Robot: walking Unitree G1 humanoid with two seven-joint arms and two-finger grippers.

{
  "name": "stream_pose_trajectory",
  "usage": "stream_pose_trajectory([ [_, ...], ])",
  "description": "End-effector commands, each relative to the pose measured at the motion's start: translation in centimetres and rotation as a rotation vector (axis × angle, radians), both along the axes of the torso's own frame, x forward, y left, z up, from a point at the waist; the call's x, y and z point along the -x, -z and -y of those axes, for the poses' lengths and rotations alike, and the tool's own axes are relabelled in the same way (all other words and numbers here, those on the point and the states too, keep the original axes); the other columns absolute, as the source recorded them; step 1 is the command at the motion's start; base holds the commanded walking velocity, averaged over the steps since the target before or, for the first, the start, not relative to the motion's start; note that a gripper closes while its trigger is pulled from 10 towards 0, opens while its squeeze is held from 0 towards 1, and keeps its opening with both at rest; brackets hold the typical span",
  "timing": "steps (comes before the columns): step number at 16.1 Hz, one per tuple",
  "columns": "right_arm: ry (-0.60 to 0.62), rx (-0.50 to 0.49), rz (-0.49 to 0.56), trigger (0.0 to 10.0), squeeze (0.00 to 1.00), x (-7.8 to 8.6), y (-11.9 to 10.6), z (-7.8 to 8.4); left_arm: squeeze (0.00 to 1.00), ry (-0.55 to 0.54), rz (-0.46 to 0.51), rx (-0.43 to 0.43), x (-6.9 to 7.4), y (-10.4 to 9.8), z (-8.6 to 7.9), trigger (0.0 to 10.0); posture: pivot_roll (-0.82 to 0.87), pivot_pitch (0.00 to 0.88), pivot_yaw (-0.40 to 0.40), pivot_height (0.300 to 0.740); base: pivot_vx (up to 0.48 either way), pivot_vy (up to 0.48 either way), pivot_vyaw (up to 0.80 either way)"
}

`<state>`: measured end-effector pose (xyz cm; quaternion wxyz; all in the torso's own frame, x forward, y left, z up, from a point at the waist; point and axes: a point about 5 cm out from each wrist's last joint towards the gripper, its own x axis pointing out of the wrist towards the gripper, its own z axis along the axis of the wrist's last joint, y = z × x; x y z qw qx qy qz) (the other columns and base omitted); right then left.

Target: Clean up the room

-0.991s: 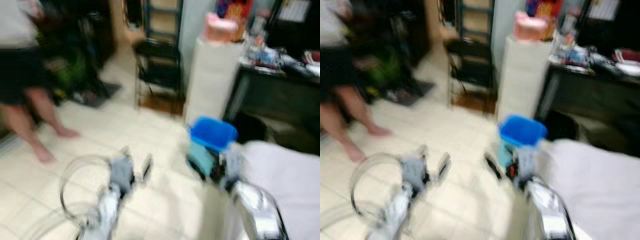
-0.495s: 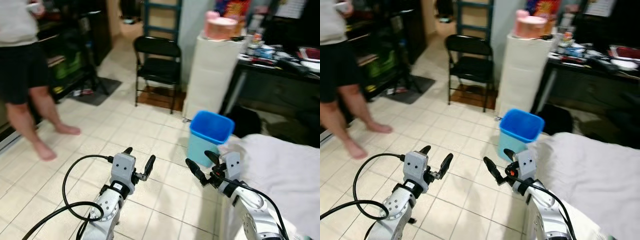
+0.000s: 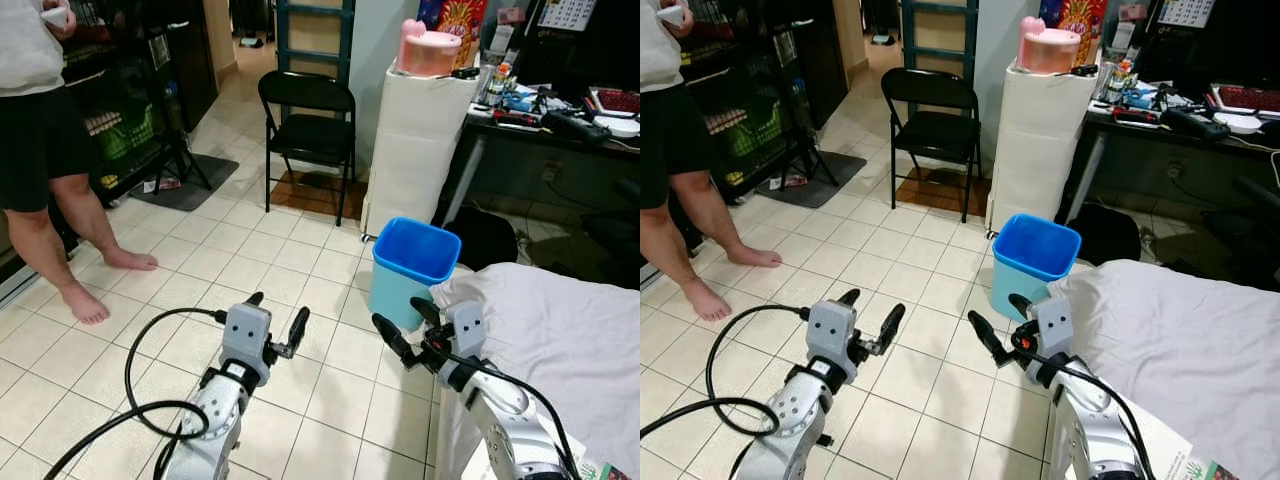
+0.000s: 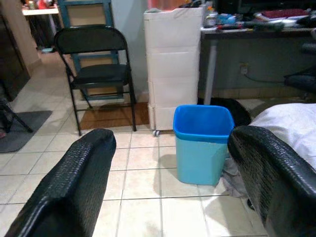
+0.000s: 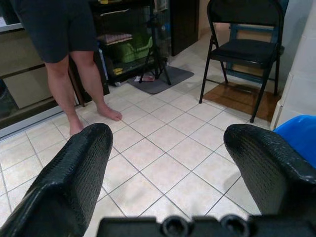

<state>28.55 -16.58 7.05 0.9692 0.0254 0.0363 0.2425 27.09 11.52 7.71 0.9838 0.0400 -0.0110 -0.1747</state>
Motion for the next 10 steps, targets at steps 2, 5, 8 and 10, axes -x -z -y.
stream_pose_trajectory([
  [2, 0.029, 0.0, 0.014, 10.0, 0.0, -0.8, -0.8, -0.1, 0.0, -0.031, 0.0, -0.023, -0.7, -0.4, -0.2, 10.0, 0.02, 0.0, -0.031, 0.74, 0.0, 0.0, 0.0],
  [5, 0.078, -0.028, 0.033, 10.0, 0.0, -1.1, -1.3, 0.0, 0.0, -0.075, 0.038, -0.002, -1.5, -1.7, -0.1, 10.0, 0.03, 0.002, -0.042, 0.74, 0.0, 0.0, 0.0],
  [8, 0.081, -0.011, 0.034, 10.0, 0.0, -1.1, -1.4, 0.1, 0.0, -0.076, 0.034, -0.007, -1.4, -1.5, 0.1, 10.0, 0.02, 0.002, -0.046, 0.74, 0.0, 0.0, 0.0],
  [10, 0.078, -0.002, 0.032, 10.0, 0.0, -1.3, -1.5, 0.1, 0.0, -0.078, 0.025, -0.007, -1.3, -1.3, 0.1, 10.0, 0.02, 0.0, -0.05, 0.74, 0.0, 0.0, 0.0],
])
